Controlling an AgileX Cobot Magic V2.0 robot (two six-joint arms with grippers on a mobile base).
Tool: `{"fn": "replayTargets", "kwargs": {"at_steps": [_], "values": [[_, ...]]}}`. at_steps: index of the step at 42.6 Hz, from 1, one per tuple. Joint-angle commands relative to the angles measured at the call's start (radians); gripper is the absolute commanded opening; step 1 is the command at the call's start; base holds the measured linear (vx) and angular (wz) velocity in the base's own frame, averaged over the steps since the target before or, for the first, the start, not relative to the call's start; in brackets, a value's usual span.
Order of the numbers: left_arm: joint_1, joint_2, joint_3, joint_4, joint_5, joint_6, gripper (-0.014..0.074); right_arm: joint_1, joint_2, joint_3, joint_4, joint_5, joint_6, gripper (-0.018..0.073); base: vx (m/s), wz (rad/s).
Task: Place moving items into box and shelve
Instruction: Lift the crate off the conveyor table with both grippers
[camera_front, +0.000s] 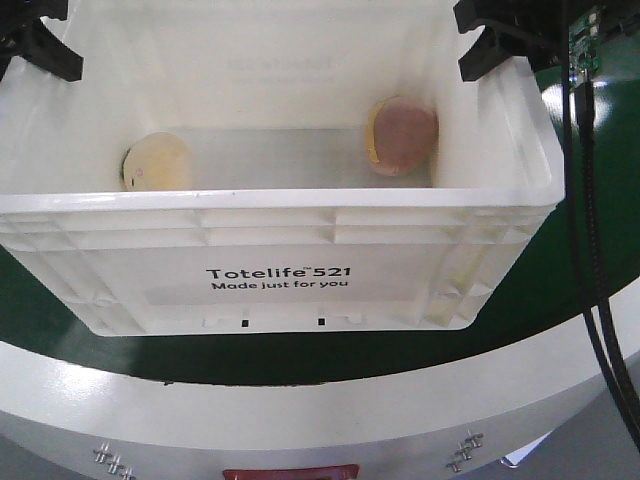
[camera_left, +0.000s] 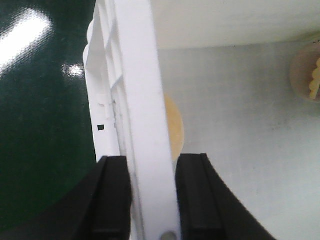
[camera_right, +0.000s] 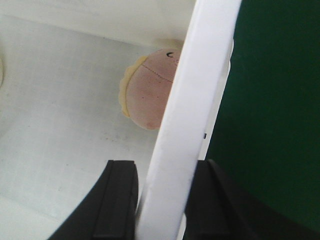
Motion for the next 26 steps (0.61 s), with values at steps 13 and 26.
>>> {"fn": "replayTargets", "kwargs": {"at_steps": [13,26], "values": [[-0.014,-0.052,-0.039,-0.172,-0.097,-0.002,-0.0003,0.016,-0.06,-0.039,0.184,-0.085,-0.026,-0.0003,0.0,0.0],[-0.014,-0.052,-0.039,-0.172,-0.097,-0.002,-0.0003,0.016,-0.06,-0.039,0.184,-0.085,-0.027,-0.0003,-0.02,0.0]]}}
